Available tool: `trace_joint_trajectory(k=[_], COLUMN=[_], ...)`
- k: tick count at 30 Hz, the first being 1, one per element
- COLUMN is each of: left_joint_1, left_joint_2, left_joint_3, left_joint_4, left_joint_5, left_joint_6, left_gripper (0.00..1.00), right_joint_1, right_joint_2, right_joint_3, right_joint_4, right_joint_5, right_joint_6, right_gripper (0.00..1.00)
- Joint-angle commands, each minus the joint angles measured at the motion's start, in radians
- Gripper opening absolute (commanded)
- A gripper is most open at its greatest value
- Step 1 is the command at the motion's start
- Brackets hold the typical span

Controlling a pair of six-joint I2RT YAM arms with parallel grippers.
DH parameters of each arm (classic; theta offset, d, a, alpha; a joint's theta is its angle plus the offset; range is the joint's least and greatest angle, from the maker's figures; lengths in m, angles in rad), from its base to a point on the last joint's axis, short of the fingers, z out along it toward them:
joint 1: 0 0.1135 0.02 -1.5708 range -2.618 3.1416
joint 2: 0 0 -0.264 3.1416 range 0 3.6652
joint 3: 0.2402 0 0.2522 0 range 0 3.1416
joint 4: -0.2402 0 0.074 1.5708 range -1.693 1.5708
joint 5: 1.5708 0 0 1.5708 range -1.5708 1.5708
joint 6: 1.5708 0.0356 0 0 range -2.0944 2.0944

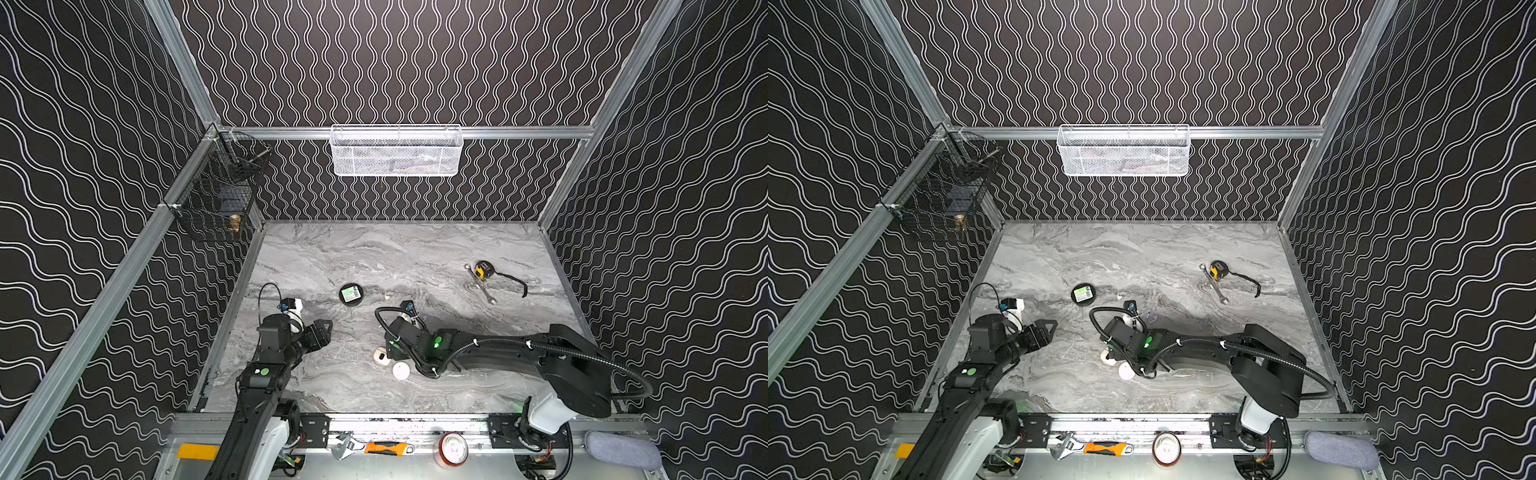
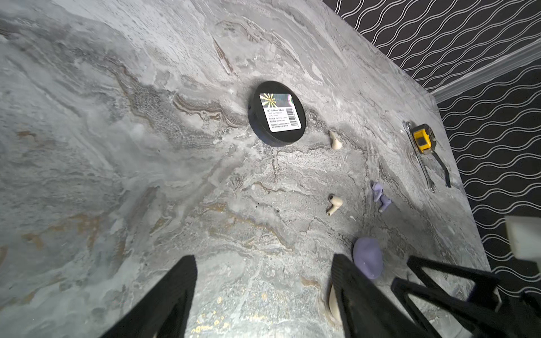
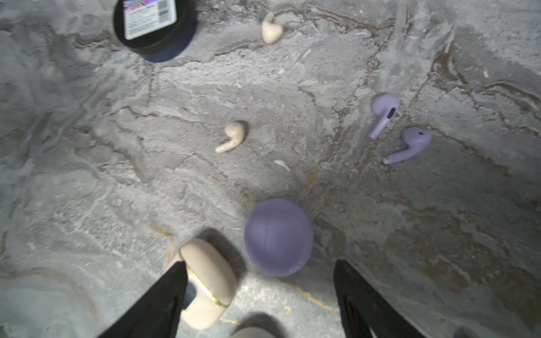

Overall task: Insert wireless bluetooth earbuds into charging case
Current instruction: Rotate the charging case at the center of the table.

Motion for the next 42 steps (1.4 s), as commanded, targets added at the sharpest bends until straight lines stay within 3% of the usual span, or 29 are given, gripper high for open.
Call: trace_joint_trajectory(k=[1, 21, 33, 38, 42], left_joint_1=[0.001, 0.000, 0.000, 0.001, 0.001], left_joint_2=[-0.008, -0.017, -0.012, -0.007, -0.001], left_joint_3=[-0.004, -0.012, -0.013, -0.014, -0.013], left_joint_4=[0.032, 0.042, 0.046, 0.050, 0.056], left_joint_5=[0.029, 0.045, 0.048, 0.057, 0.062], left_joint_6=[0.023, 0.021, 0.021, 0.023, 0.023], left_gripper=[0.77, 0.78, 0.79, 0.78, 0.78], right_joint_1=[-0.006, -0.006, -0.027, -0.033, -0.039], right_joint_2=[0.026, 0.163, 0.203, 0.203, 0.176], right_joint_3=[0.025, 0.096, 0.101, 0.100, 0.093], right_joint_4=[-0.015, -0.083, -0.077, -0.071, -0.069], right_joint_5=[-0.021, 0.021, 0.014, 0.012, 0.018], right_joint_6=[-0.004, 0.022, 0.030, 0.036, 0.041], right_gripper=[0.80, 0.77, 0.63, 0.50, 0.49])
